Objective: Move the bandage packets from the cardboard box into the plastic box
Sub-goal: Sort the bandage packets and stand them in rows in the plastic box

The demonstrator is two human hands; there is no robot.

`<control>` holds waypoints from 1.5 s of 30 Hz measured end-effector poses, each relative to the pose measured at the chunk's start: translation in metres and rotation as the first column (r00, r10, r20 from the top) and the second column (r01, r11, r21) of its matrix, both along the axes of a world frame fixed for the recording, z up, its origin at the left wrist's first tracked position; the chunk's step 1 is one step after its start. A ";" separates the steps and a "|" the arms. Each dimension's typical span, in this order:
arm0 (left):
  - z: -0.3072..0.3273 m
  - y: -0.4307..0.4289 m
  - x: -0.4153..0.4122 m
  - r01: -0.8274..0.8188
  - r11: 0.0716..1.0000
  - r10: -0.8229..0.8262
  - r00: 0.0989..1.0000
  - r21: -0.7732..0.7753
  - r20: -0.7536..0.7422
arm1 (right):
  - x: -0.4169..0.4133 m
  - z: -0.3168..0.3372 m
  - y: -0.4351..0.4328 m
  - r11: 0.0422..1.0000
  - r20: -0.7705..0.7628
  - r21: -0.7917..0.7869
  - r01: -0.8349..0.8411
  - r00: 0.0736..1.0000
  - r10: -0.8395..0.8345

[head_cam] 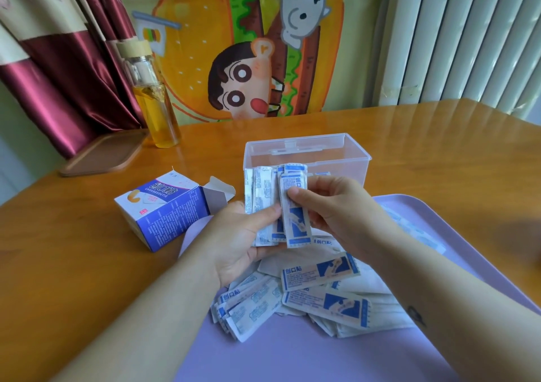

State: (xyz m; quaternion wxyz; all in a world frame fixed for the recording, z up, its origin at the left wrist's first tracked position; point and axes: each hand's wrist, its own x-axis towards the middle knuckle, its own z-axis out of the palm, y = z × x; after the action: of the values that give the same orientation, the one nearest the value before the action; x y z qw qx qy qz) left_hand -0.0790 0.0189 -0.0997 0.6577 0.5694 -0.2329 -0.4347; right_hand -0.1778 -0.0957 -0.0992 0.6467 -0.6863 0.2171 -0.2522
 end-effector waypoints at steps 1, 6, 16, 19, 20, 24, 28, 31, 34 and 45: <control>-0.001 0.000 0.000 -0.003 1.000 0.003 1.000 0.001 0.014 | 0.000 0.000 0.001 1.000 -0.007 -0.013 -0.005 1.000 0.005; 0.004 0.000 0.001 0.032 0.999 -0.033 0.998 -0.015 -0.052 | 0.001 0.000 -0.003 0.998 -0.026 -0.020 0.056 0.998 -0.056; 0.000 0.000 0.006 -0.014 0.999 0.011 0.997 -0.033 -0.077 | -0.003 0.011 -0.007 0.669 0.180 0.738 -0.090 0.981 -0.067; 0.000 -0.001 0.005 -0.013 0.998 0.009 0.997 -0.053 -0.075 | -0.005 0.013 -0.007 0.619 0.176 0.779 -0.096 0.982 -0.069; -0.001 -0.001 0.005 -0.022 0.998 0.018 0.997 -0.053 -0.069 | -0.005 0.013 -0.007 0.639 0.168 0.764 -0.092 0.984 -0.059; -0.002 -0.002 0.003 -0.059 0.997 0.059 0.998 -0.038 -0.014 | -0.002 0.009 0.000 0.763 0.151 0.638 -0.108 0.988 0.013; -0.002 -0.002 0.001 -0.067 0.997 0.070 0.996 -0.049 0.048 | 0.001 0.004 0.005 0.913 0.101 0.394 -0.103 0.993 0.068; -0.001 -0.002 0.000 -0.042 0.998 0.044 0.998 -0.041 0.049 | 0.001 0.002 0.005 0.959 0.036 0.274 -0.068 0.998 0.061; 0.001 -0.002 -0.001 -0.026 0.998 0.025 1.000 -0.062 -0.018 | -0.002 0.008 0.001 0.978 -0.014 0.205 -0.041 0.999 0.045; 0.007 -0.002 -0.009 -0.017 0.998 0.012 0.995 -0.055 -0.096 | -0.064 0.040 -0.088 0.714 -0.632 -0.669 -0.207 0.664 -0.400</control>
State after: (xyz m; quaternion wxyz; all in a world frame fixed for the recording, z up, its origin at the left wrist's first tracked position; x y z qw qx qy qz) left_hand -0.0880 0.0173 -0.0926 0.6869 0.5310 -0.2091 -0.4501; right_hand -0.2414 -0.1838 -0.0596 0.1786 -0.9026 0.3885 -0.0498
